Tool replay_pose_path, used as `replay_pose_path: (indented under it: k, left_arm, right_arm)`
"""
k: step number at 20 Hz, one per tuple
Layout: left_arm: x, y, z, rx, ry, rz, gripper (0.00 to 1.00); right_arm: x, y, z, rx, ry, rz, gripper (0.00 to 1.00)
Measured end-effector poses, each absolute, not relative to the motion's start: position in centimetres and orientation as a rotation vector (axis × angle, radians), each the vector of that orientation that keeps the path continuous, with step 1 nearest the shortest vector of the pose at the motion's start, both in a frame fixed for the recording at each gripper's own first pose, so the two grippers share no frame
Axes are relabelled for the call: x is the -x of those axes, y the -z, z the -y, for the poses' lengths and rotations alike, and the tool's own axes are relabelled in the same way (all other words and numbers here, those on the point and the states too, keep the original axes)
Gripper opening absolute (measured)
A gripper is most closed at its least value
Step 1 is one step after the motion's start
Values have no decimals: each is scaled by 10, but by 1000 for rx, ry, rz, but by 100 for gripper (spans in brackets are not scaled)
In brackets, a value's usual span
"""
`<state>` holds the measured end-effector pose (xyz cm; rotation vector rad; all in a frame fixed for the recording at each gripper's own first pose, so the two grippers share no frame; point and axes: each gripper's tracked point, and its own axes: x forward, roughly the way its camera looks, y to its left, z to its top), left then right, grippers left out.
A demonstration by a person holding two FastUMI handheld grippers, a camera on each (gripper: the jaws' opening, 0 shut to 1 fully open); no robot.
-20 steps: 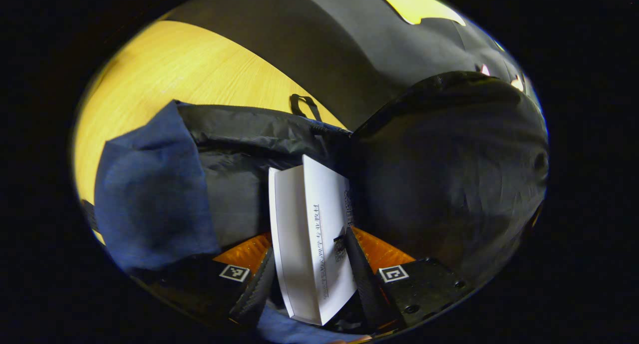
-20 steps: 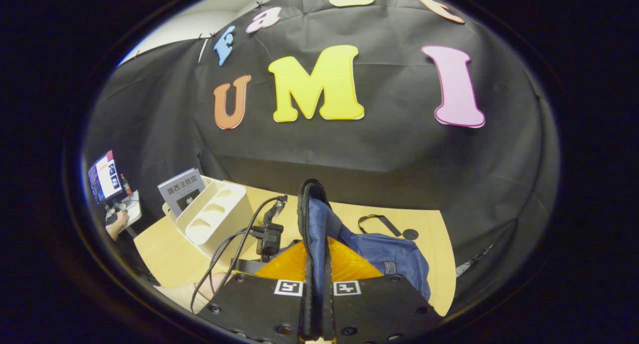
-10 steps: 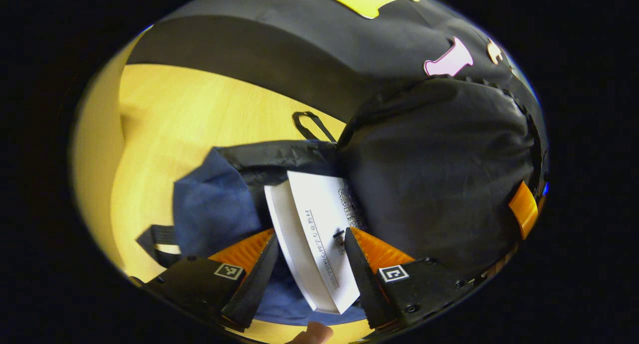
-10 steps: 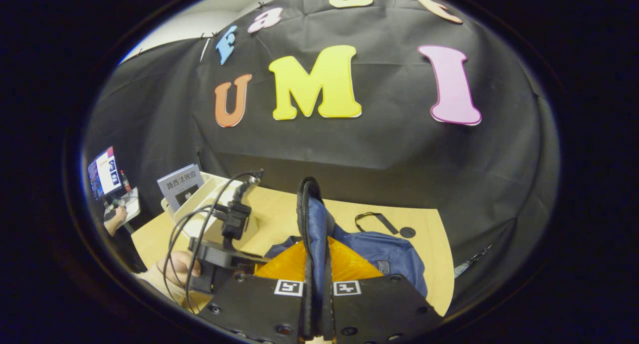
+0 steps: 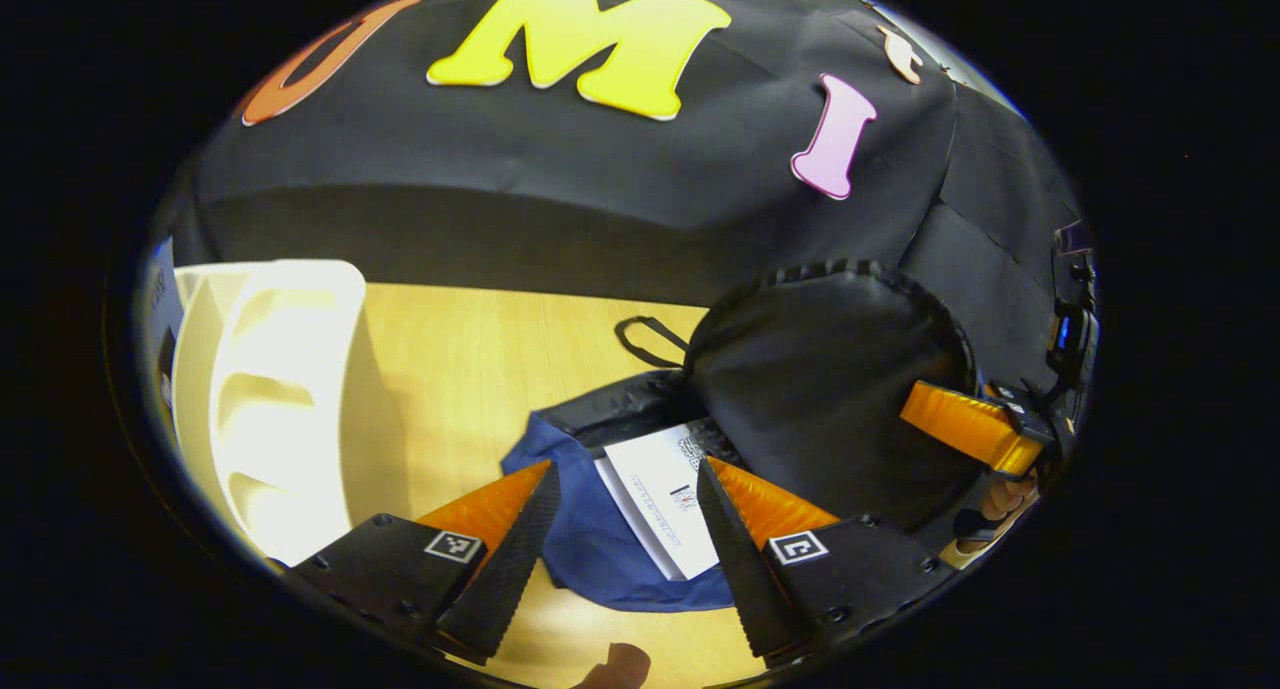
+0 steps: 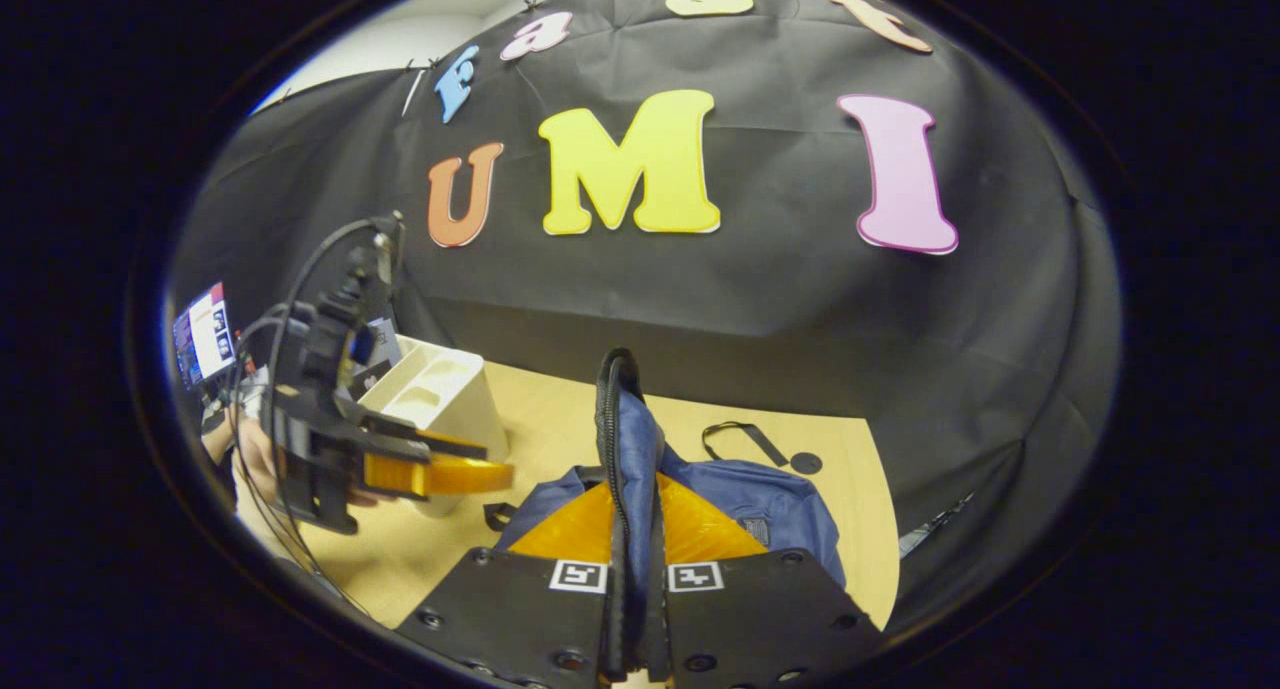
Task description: Open the schoolbag, grab two books from the bookshelf and put them into the schoolbag.
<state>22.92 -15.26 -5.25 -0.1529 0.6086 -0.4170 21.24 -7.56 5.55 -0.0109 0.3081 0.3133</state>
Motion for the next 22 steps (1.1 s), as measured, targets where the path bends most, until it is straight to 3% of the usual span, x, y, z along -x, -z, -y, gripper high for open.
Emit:
replay_pose_path:
  k: [4,7,9,16,22]
  left_arm:
    - [-224,3,98,36,345,-522,89]
    - [-222,-26,47,-44,243,-473,98]
    - [-220,-45,16,-60,188,-451,98]
    - [-221,-66,-78,-80,-7,-468,100]
    - [-229,-72,-144,-65,-72,-496,97]
  right_arm:
    - [-206,-64,75,45,-286,-286,7]
    - [-198,-61,73,113,-273,-282,7]
    - [-195,-62,73,102,-262,-278,7]
    - [-190,-59,67,60,-249,-272,7]
    - [-173,-47,55,92,-239,-258,8]
